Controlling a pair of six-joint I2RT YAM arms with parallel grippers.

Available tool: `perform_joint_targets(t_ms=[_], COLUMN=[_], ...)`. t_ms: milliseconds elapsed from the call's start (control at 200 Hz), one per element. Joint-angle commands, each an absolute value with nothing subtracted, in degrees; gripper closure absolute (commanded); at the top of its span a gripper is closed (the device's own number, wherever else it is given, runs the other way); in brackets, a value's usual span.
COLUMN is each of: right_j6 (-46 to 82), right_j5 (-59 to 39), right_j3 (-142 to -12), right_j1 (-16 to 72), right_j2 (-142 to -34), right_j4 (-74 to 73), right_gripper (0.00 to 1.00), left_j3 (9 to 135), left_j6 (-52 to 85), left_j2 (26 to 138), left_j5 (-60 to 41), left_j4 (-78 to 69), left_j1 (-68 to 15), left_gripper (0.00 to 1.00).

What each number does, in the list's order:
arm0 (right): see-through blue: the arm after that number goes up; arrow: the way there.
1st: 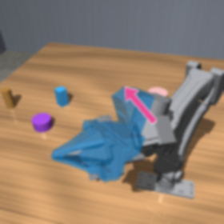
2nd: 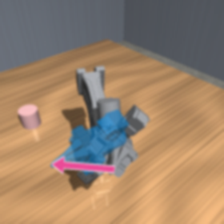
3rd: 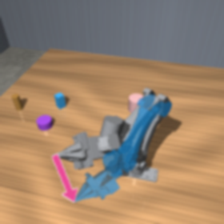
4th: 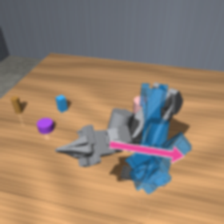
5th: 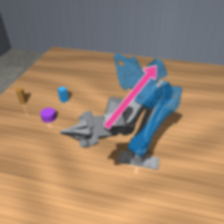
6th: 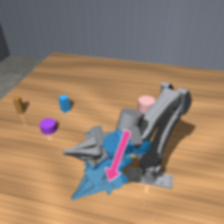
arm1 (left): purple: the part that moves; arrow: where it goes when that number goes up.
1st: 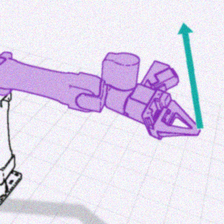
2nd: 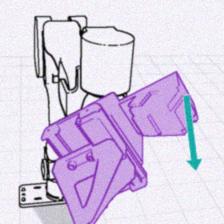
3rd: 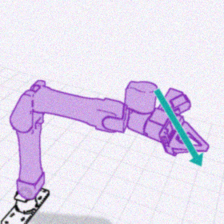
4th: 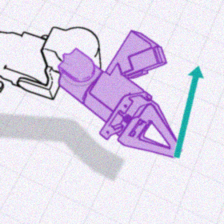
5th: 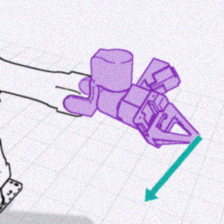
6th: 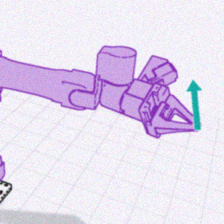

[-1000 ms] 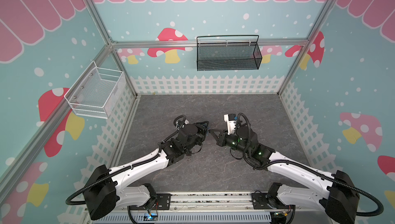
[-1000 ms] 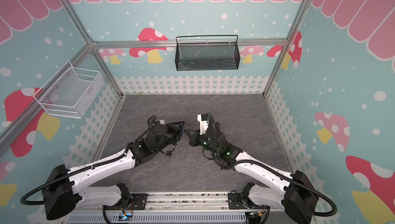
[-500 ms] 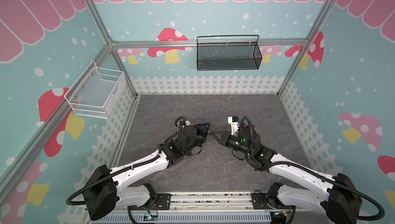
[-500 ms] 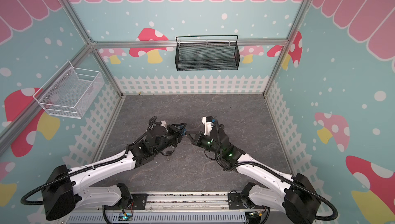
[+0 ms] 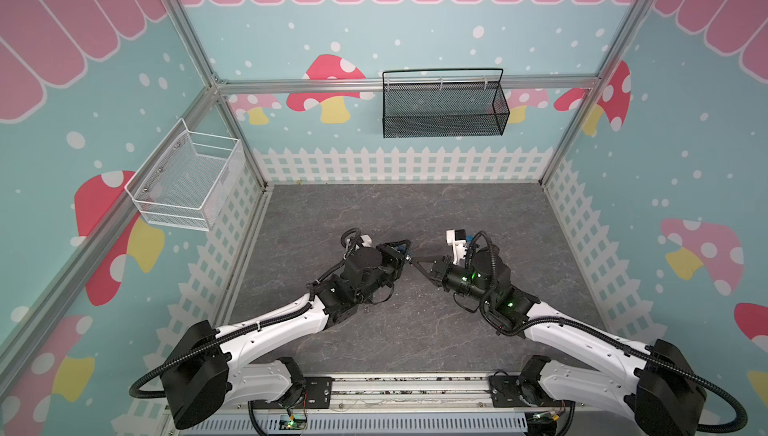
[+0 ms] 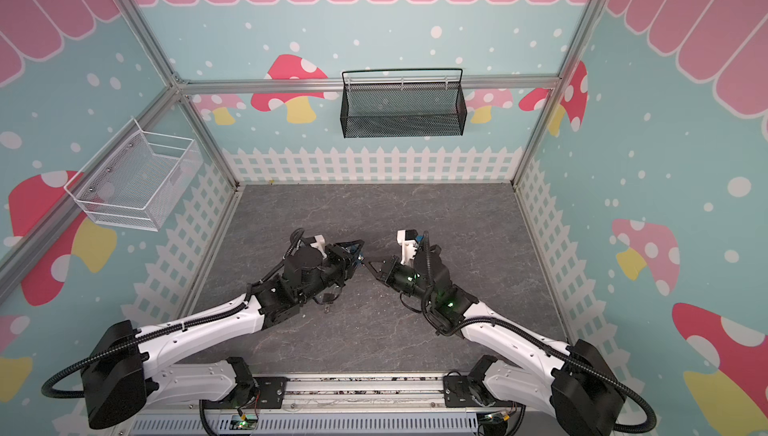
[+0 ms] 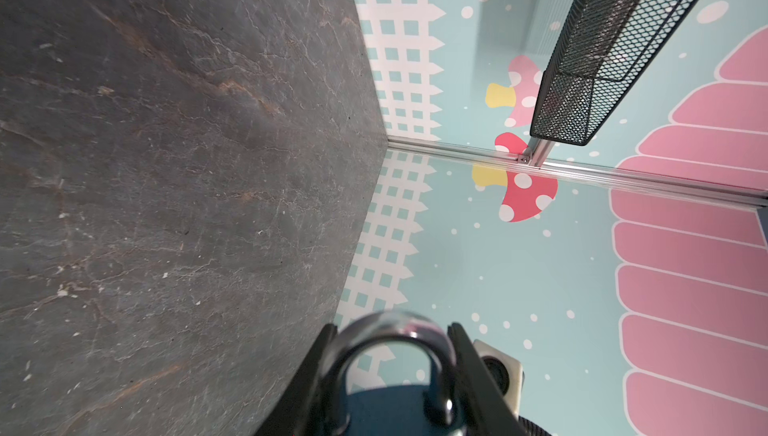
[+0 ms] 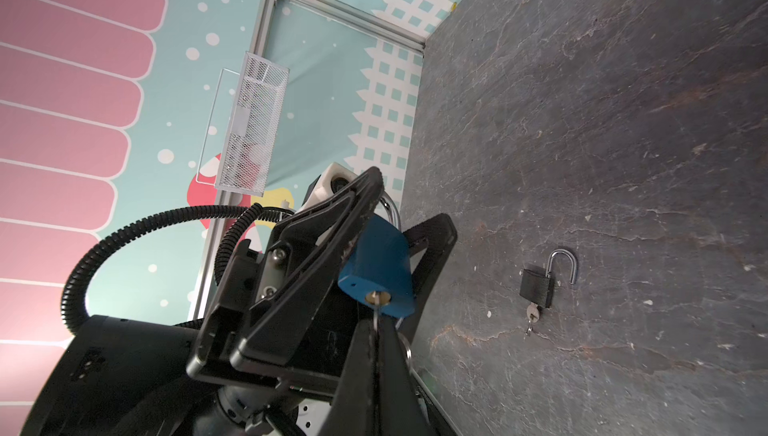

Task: Unlock with the key
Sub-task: 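Open the right gripper to release the key and draw it back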

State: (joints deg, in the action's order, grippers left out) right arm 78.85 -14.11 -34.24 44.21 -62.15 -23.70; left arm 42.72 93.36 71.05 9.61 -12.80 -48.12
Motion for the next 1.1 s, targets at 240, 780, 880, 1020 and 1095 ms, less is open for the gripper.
perform_joint_targets(t_ms=[240,780,880,1020,1095], right_j6=[87.3,71.0,65.1,56.3,51.9], right_j5=[-19.5,-14.2,-9.4,-6.4,-7.4], right_j3=[-31.8,-35.3,-35.5,-37.5,-38.8], right_j1=[43.9,43.2,43.1,42.3,40.8], right_j2=[-60.9,-61.3,-58.9,-57.2,-56.9], right_j4=[-31.8,-19.3,-14.9,-7.7,-4.2], right_gripper=[1.00,0.81,0.63,0.45,0.42], left_j3=[39.6,43.2,45.6,48.9,50.3], left_j6=[89.2,83.0,78.2,66.8,57.9], left_j2=[69.5,65.2,64.3,62.9,62.3], left_j5=[15.6,15.1,13.1,11.3,10.8], left_j4=[-18.2,-8.0,-3.1,2.9,5.3], left_j1=[-45.7,-42.5,-40.3,-38.7,-38.6], left_gripper=[1.00,1.00,1.00,1.00,1.00])
